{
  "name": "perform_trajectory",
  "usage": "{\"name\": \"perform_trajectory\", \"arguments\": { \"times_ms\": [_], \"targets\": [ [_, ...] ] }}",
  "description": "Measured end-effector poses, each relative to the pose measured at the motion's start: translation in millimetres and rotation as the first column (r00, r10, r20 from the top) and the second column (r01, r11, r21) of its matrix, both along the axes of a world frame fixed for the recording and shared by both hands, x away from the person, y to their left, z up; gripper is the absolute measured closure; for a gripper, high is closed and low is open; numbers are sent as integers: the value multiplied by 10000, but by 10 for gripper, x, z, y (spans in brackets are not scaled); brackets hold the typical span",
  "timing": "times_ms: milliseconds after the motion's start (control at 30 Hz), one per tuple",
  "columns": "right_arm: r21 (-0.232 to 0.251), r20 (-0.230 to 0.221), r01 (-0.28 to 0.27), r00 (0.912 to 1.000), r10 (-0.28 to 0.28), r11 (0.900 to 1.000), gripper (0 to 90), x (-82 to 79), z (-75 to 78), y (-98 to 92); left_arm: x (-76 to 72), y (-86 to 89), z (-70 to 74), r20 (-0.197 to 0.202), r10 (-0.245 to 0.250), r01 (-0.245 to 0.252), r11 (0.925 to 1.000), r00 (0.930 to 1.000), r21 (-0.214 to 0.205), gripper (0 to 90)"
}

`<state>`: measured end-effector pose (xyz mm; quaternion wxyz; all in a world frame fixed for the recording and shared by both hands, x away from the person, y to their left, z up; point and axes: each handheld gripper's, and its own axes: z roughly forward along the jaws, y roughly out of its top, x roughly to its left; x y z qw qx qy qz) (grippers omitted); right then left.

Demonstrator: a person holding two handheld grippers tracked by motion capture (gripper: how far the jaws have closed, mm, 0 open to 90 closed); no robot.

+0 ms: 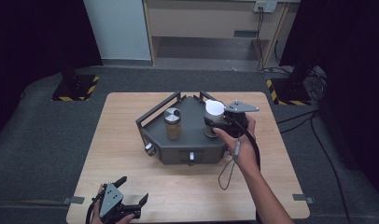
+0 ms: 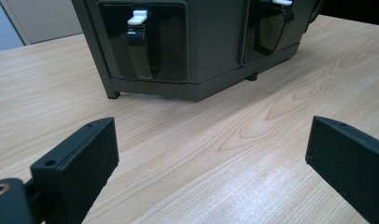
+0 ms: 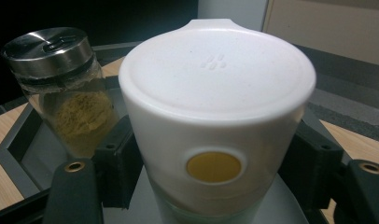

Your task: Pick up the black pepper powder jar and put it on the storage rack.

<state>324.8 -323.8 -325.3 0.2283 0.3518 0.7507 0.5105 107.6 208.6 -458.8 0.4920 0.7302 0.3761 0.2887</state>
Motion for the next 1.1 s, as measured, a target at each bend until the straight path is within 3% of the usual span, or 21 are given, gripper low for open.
{"name": "perform_trajectory", "arguments": {
  "times_ms": [167, 533, 1100],
  "targets": [
    [-114, -395, -123, 9991, 119, 9999, 172, 61, 23, 8, -3, 5, -2, 8, 22, -22, 10000, 10000, -34, 14],
    [-54, -264, 193, 9995, -194, 9998, 38, -8, -15, 36, -12, 17, 4, 25, 48, -48, 10000, 10000, -32, 14],
    [10, -291, 36, 9996, -36, 10000, 21, -182, 62, -104, -34, 34, 10, 71, 158, -158, 9999, 9998, -70, 14]
  ]
}}
